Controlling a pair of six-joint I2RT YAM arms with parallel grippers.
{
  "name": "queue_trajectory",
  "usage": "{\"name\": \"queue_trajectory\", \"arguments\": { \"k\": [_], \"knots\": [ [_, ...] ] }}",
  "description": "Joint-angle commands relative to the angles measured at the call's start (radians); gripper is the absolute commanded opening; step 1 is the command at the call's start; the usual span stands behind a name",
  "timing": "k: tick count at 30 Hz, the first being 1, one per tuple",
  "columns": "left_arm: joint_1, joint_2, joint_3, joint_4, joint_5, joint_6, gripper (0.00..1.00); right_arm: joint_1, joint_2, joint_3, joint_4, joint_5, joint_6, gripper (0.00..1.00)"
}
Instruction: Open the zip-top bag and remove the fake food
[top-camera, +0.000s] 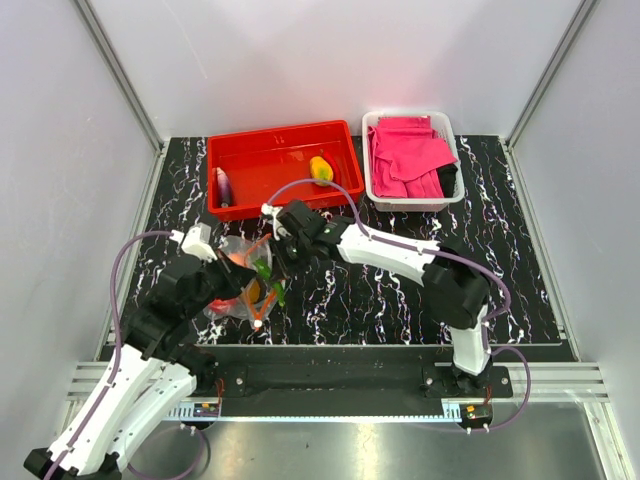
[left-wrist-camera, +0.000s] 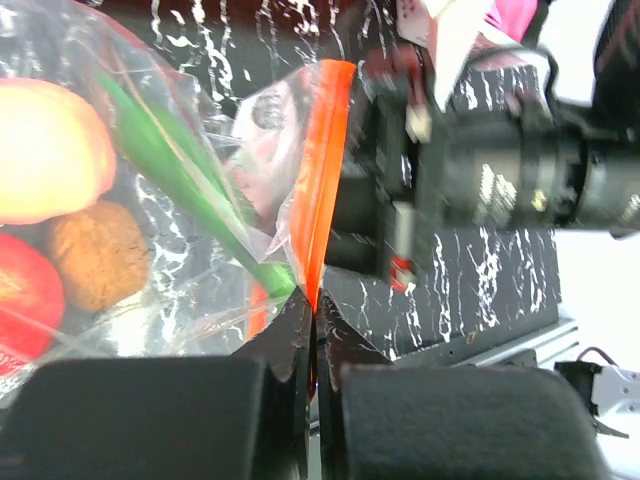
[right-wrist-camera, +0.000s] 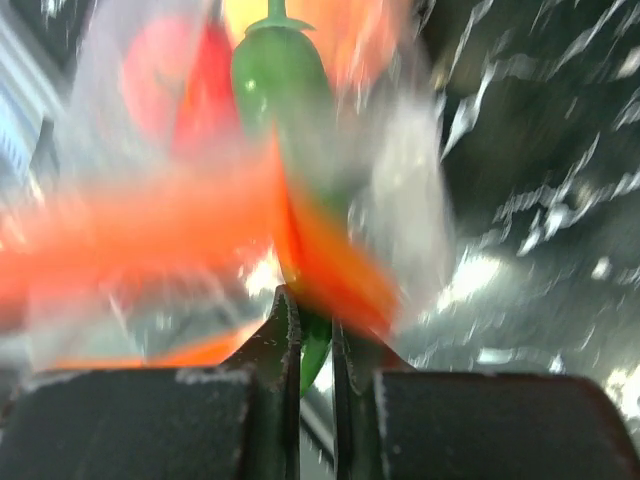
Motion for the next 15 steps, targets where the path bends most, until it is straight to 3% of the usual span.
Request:
{"name": "queue_trajectory", "arguments": {
  "k": [1,8,15],
  "knots": [
    [-0.002,-0.009,0.048,-0.008,-0.105,0.014,0.00,0.005,-0.144,-0.079,-0.050,-0.122,-0.022,0.00],
    [-0.002,-0.005,0.063,-0.027,-0.207,-0.009,0.00,0.012,-0.341,-0.236,-0.059,-0.170,0.021,0.00],
    [-0.002,-0.052,0.078,-0.062,-0.297,-0.027,0.00,0.006,-0.482,-0.271,-0.158,0.068,-0.045,0.00]
  ]
}}
